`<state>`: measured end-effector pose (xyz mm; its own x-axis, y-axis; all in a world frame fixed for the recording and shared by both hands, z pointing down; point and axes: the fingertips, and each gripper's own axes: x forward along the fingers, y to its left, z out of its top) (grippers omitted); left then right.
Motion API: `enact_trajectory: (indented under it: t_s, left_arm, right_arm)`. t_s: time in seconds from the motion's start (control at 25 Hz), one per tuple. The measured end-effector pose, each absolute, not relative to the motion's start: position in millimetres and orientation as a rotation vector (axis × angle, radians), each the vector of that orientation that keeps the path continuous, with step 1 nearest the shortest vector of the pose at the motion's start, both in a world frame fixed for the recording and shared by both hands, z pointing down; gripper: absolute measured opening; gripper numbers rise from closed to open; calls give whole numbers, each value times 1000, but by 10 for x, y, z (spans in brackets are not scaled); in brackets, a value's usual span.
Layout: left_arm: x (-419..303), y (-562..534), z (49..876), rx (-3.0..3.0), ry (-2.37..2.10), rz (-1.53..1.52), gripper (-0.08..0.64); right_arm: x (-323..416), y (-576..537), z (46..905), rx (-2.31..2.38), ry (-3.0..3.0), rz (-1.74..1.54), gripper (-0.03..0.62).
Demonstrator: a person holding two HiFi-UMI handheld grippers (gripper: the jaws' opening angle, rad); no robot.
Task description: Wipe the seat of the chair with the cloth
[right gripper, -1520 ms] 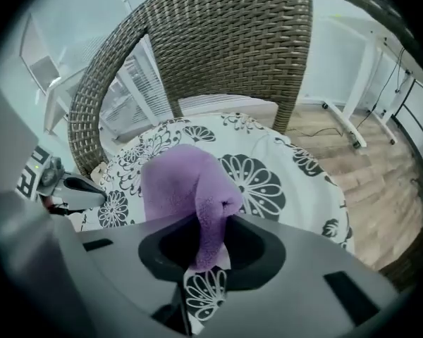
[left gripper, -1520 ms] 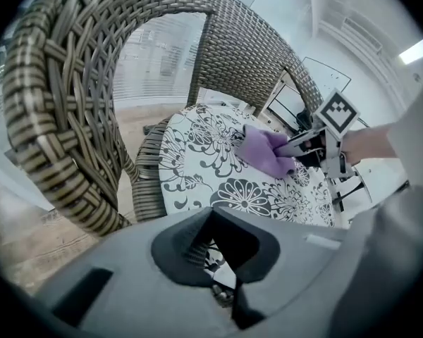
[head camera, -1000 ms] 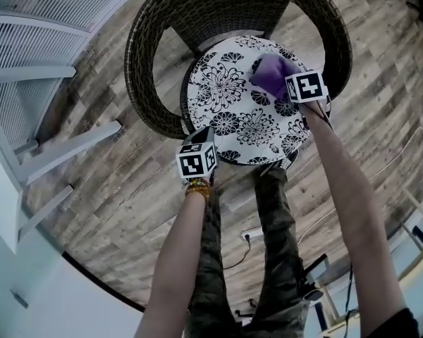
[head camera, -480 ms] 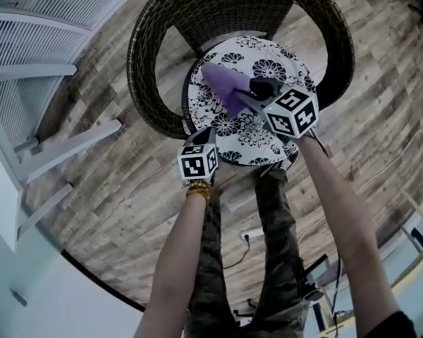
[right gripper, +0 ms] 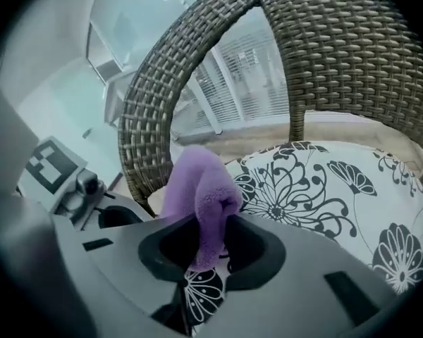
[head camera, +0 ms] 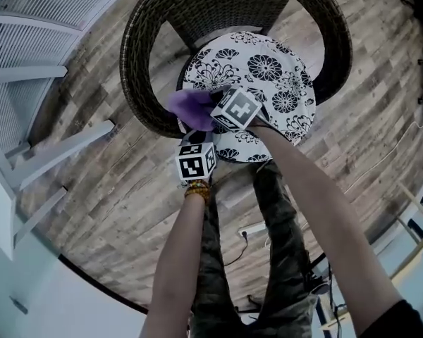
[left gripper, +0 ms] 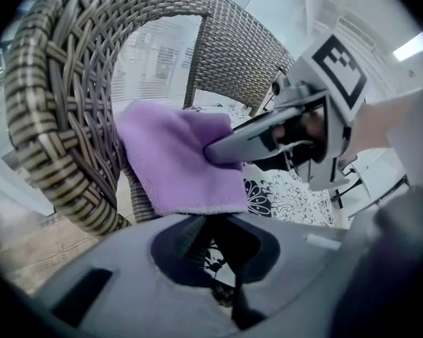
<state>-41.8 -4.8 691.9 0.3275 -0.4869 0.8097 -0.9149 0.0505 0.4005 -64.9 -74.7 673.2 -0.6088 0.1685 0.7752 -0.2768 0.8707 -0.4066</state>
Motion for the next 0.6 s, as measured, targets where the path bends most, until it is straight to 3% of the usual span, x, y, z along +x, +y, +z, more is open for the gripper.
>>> enact_trajectory:
  t_s: [0.6]
  left_arm:
    - [-412, -43, 6925, 1560, -1313, 520, 15]
  right_arm:
    - [-299, -1341, 6873, 190, -2053, 540, 87]
